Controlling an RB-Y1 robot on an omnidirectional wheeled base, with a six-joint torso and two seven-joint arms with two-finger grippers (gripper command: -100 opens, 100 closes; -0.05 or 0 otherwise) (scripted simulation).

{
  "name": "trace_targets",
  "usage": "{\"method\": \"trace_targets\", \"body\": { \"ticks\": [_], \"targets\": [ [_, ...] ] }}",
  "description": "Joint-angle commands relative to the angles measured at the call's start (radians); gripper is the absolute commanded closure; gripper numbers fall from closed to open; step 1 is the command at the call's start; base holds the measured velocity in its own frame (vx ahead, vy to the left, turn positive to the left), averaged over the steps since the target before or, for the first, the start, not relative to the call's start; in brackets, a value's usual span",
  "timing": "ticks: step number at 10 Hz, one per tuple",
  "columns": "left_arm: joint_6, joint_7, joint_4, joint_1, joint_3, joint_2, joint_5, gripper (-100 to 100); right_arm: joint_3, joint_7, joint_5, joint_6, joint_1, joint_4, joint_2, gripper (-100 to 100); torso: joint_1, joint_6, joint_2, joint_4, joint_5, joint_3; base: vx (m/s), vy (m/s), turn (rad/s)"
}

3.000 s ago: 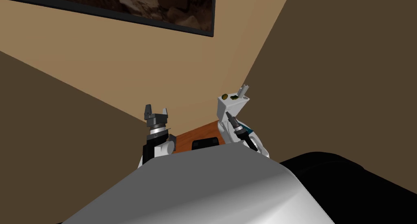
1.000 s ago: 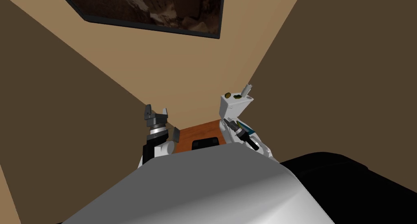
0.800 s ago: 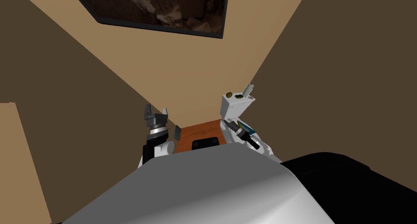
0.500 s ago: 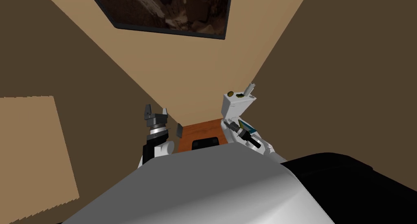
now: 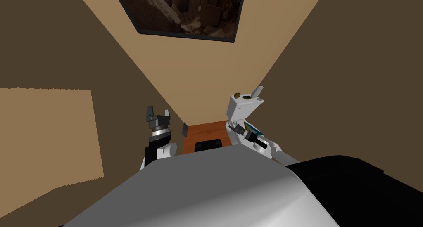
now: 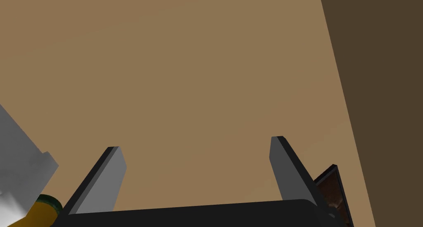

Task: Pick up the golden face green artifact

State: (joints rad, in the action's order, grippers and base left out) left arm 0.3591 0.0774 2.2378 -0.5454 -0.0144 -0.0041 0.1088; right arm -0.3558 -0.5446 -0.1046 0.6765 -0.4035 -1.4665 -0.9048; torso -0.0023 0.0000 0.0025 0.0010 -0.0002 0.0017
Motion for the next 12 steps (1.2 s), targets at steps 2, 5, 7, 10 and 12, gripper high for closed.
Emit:
{"method": "trace_targets", "body": {
  "ticks": [2,5,7,10,12],
  "targets": [
    [0.0,0.0,0.0,0.0,0.0,0.0,0.0,0,-0.039,-0.032,-0.003,0.021,0.028,0.062,-0.068,-100,0.0,0.001,-0.001,0.0,0.0,0.0,-0.028,0.015,0.11],
    [0.0,0.0,0.0,0.0,0.0,0.0,0.0,0,-0.098,-0.076,-0.009,0.048,0.073,0.138,-0.151,-100,0.0,0.001,-0.001,0.0,0.0,-0.001,-0.028,0.018,0.162],
    [0.0,0.0,0.0,0.0,0.0,0.0,0.0,0,-0.128,-0.099,-0.013,0.061,0.096,0.187,-0.203,-100,0.0,0.001,-0.002,0.0,0.0,-0.001,-0.013,0.014,0.126],
    [0.0,0.0,0.0,0.0,0.0,0.0,0.0,0,-0.189,-0.145,-0.021,0.089,0.142,0.267,-0.278,-100,0.0,0.0,-0.003,-0.001,0.0,-0.002,-0.006,0.009,0.186],
    [0.0,0.0,0.0,0.0,0.0,0.0,0.0,0,-0.221,-0.168,-0.025,0.104,0.164,0.322,-0.333,-100,-0.001,0.001,-0.003,-0.001,0.0,-0.002,0.002,0.001,0.163]
  ]
}}
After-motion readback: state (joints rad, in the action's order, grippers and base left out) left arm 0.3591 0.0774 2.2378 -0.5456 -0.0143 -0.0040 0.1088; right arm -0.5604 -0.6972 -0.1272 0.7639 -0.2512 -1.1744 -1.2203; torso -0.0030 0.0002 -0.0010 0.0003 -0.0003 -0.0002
